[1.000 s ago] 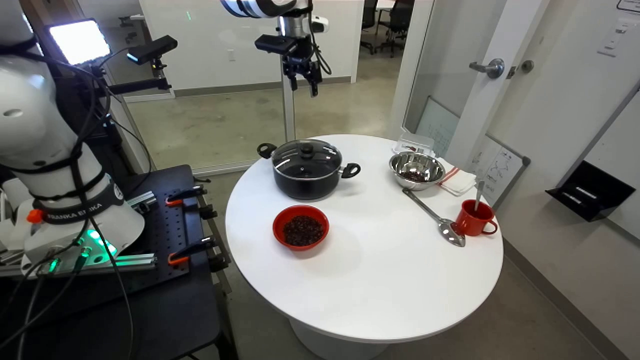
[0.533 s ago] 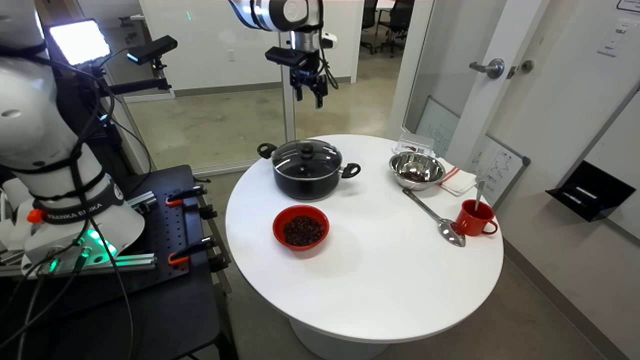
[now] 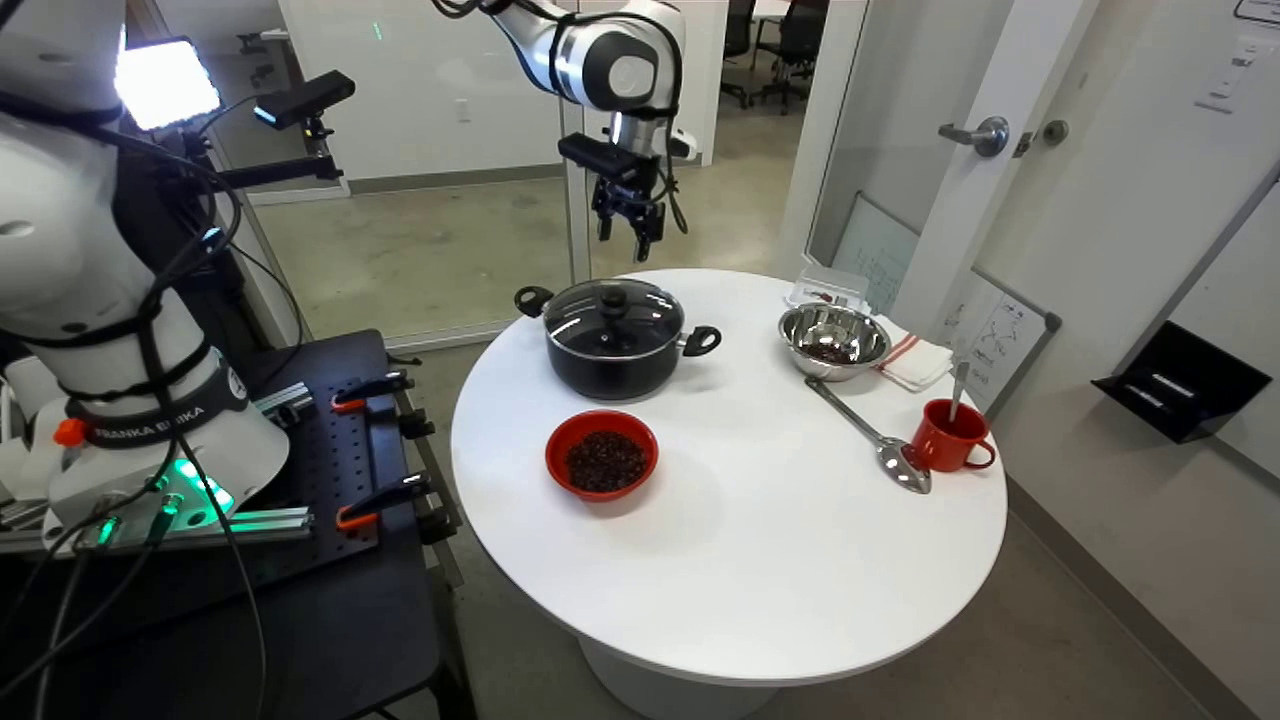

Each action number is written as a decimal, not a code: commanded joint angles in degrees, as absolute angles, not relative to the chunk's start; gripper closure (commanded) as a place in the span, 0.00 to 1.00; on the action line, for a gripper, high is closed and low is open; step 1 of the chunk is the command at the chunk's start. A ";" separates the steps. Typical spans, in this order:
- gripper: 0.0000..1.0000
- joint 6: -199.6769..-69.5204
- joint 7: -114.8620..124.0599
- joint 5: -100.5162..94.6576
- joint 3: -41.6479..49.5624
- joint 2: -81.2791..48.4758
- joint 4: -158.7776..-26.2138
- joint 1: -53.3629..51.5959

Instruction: Pick up the lid from the pot and put it on the table, then pick up the red bowl and pour it's contents in the pot and pick up the lid and put it back on the pot

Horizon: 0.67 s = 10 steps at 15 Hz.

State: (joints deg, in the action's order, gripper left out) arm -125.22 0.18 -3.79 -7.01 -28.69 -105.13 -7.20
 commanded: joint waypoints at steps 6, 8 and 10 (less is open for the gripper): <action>0.00 -123.21 -3.23 1.99 -6.54 -35.77 -101.83 -4.22; 0.00 -124.57 -3.91 1.97 -6.42 -36.33 -102.15 -3.66; 0.00 -125.13 -4.61 1.15 -6.37 -36.90 -101.71 -3.67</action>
State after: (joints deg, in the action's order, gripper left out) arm -124.99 -2.67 0.66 -6.48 -35.44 -103.93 -3.60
